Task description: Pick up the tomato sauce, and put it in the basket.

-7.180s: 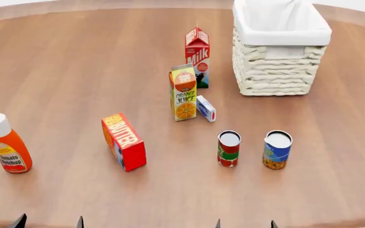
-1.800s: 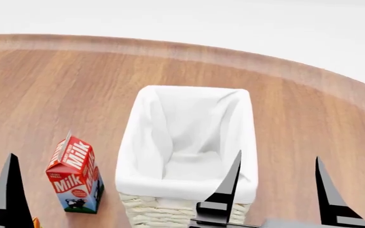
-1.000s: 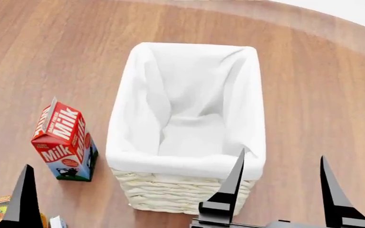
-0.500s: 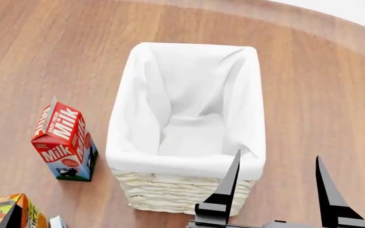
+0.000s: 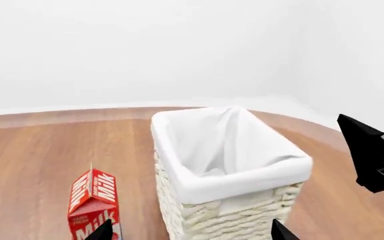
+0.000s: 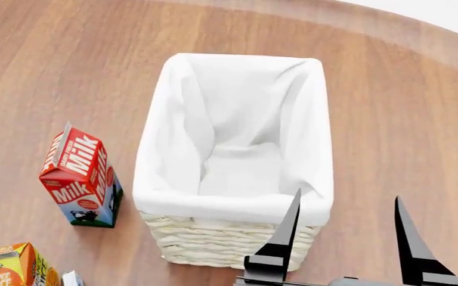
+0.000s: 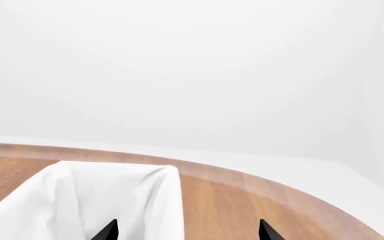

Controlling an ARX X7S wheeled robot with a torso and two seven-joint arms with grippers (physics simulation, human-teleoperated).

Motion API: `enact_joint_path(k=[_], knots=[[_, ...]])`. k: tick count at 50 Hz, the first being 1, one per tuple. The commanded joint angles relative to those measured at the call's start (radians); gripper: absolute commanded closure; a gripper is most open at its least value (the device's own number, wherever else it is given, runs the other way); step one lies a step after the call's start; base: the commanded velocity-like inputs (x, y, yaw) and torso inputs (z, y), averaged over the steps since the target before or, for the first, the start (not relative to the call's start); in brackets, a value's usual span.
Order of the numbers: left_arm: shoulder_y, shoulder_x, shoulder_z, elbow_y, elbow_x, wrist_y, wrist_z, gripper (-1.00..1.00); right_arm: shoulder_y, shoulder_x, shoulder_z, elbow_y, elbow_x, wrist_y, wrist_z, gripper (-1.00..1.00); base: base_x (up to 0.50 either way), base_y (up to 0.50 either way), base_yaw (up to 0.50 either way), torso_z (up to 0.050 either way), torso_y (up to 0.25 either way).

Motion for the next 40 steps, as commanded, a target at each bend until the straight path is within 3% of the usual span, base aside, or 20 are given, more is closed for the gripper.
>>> enact_joint_path(k=[1,18,40], knots=[[0.006,-0.065,0.109,-0.078,-0.043,0.048,-0.046,-1.00,0.001,0.004,-0.004,0.005,0.004,-0.004,0.005,-1.00,0.00,0.00,0.00,0.000,0.000],[0.050,-0.044,0.135,-0.203,-0.135,0.051,-0.044,-1.00,0.006,0.008,-0.018,0.019,0.004,-0.010,0.011,-1.00,0.00,0.00,0.00,0.000,0.000],[-0.015,-0.017,0.191,-0.233,-0.215,-0.112,-0.095,-1.00,0.011,0.014,-0.024,0.016,0.012,-0.001,0.019,-1.00,0.00,0.00,0.00,0.000,0.000]])
